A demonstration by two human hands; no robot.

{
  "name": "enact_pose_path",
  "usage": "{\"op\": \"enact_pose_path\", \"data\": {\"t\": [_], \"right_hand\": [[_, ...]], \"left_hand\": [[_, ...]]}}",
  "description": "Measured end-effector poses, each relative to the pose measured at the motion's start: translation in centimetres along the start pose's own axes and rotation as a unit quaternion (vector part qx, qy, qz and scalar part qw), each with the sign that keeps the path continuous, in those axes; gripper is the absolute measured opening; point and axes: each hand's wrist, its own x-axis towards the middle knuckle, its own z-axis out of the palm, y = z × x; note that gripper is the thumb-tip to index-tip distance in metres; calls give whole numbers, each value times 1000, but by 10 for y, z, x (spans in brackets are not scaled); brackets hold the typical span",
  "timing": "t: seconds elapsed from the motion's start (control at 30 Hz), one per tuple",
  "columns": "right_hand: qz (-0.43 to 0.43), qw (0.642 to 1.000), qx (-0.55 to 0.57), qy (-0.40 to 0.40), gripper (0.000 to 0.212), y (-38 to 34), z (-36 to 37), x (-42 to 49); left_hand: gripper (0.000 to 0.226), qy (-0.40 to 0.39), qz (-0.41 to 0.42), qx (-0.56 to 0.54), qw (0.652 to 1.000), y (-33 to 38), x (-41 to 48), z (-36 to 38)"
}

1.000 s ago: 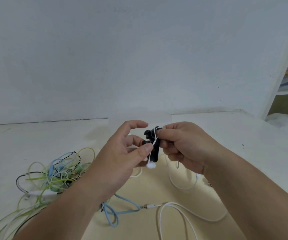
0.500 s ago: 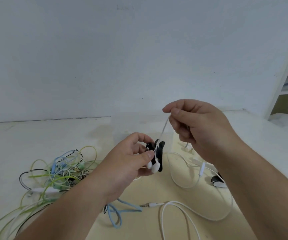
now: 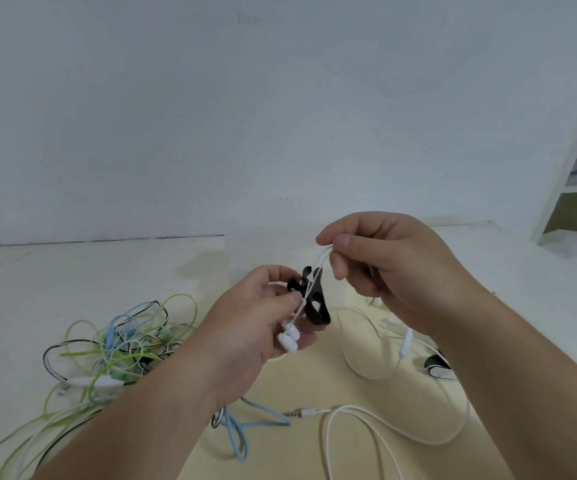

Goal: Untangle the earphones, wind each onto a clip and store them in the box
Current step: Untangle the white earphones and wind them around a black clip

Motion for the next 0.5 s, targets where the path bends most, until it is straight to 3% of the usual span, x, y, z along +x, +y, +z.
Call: {"op": "enact_pose_path", "data": {"t": [0.1,0.3,0.5], "right_hand": [[-10,1000,9,-23,22,-1,5,-2],[5,996,-12,84,20,4,2,3],[33,993,15,112,19,4,2,5]], "left_hand": [[17,-7,5,16,1000,-2,0,-1],[18,-52,12,20,998,-2,-2,-2],[23,-50,-1,34,998,-2,-3,2]]}}
